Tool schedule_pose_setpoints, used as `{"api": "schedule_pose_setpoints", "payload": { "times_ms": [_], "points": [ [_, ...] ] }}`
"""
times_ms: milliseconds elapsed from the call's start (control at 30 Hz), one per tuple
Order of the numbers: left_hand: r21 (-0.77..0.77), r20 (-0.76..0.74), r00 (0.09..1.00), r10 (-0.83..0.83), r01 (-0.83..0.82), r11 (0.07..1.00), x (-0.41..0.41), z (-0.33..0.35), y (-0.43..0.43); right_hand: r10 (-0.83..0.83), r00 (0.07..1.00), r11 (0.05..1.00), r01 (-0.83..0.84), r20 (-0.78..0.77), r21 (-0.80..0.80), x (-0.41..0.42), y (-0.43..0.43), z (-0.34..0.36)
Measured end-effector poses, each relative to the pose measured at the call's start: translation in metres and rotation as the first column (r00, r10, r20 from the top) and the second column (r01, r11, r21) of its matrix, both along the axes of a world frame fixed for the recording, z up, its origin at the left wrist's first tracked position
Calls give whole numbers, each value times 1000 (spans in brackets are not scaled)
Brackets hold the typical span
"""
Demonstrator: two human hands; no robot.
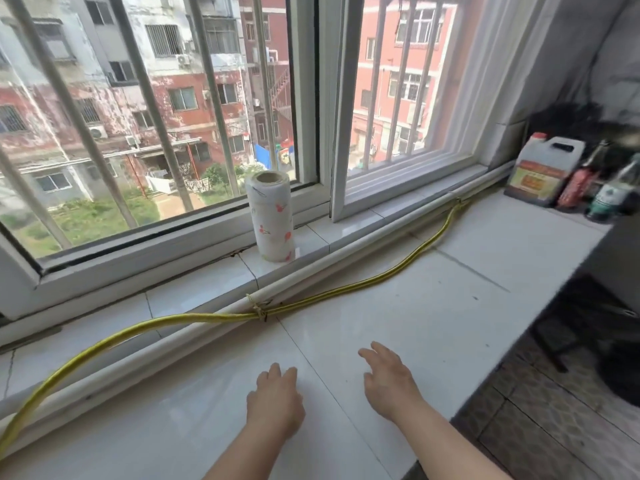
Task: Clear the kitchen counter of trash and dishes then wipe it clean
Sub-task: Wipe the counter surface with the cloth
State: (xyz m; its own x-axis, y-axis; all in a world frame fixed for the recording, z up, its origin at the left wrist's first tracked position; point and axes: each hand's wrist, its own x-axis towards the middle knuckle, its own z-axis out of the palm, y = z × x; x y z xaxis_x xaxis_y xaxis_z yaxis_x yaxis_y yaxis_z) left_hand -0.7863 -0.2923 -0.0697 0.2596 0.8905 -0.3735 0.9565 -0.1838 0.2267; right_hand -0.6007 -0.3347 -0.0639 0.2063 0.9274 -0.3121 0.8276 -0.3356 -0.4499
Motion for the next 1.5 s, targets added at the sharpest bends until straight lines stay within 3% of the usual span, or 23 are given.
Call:
{"api": "schedule_pose_setpoints", "payload": {
  "times_ms": [367, 733, 1100, 1333, 1500],
  "points": [
    [29, 20, 992, -125, 124, 992, 83, 4, 19, -110, 994, 994, 110, 0, 18, 76, 1, 8],
    [54, 1, 999, -47, 47, 997, 250, 13, 42, -16, 1000, 1000, 16, -11, 7, 232, 21, 6],
    [32, -47, 989, 144, -142, 989, 289, 15, 55, 208, 978, 976, -205, -25, 73, 265, 72, 21],
    [-58, 174, 902, 395, -391, 919, 277, 8, 92, 258, 966, 966, -257, -35, 18, 256, 111, 14],
    [-85, 228, 872, 433, -425, 901, 288, 8, 132, 247, 969, 969, -247, 21, 4, 263, 150, 21]
  ]
}}
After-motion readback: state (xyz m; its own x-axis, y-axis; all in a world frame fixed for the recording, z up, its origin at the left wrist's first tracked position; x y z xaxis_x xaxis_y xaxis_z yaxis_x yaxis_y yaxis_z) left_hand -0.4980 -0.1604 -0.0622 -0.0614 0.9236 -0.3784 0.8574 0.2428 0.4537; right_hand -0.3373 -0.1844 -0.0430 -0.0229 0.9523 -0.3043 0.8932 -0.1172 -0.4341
